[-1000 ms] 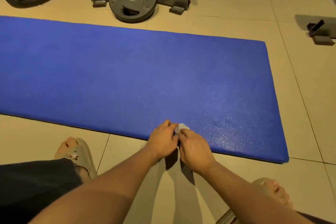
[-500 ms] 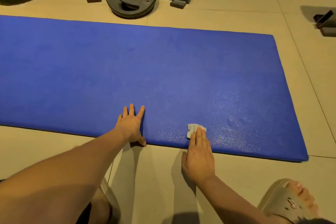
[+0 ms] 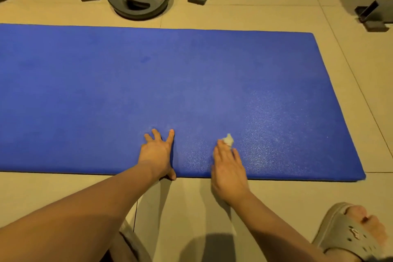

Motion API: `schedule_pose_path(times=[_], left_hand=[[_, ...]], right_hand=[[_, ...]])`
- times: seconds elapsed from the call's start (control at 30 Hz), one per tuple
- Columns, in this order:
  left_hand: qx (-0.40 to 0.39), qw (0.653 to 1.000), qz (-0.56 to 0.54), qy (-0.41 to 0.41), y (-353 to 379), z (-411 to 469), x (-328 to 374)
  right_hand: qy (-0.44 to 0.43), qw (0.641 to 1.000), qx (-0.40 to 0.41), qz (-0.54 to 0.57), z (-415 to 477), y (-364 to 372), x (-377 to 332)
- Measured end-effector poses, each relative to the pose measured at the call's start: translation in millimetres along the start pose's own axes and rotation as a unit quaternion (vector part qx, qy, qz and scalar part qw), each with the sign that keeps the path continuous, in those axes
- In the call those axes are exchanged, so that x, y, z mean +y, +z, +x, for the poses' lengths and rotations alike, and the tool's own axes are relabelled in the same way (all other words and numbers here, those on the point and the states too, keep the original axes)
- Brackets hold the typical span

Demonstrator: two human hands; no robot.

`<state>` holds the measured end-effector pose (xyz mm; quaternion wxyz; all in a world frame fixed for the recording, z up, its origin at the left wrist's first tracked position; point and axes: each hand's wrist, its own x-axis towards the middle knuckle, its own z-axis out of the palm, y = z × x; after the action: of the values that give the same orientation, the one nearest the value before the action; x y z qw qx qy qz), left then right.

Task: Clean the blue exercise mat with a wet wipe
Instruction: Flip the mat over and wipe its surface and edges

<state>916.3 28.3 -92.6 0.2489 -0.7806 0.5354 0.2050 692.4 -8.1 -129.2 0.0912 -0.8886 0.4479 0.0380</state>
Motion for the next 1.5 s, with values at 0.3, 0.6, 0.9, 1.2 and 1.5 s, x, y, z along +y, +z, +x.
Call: schedule_pose_path(times=[0.3,0.6,0.9,1.2,1.5], left_hand=[[-0.015,0.998,0.062,0.019,-10.3,-1.5,1.1],[-0.019,0.997,0.076,0.026,-14.5,-7.0,-0.9],[0.017,0.976,0.147,0.157,-54.8,28.5,-31.9],[-0.060,0.994,0.062,0.059,-45.3,61.4,-27.8],[-0.059,0.996,0.049,0.055,-42.2,63.5,-26.8]], right_hand=[[0.179,0.979,-0.001,0.097,-5.8,-8.8,11.4],[-0.061,0.990,-0.047,0.122,14.4,8.5,-76.9],[0.068,0.995,-0.072,-0.012,14.6,-7.5,52.4],[0.078,0.993,-0.061,0.071,43.8,-4.0,-43.4],[0.024,0.996,-0.082,-0.005,50.0,-9.0,15.3]])
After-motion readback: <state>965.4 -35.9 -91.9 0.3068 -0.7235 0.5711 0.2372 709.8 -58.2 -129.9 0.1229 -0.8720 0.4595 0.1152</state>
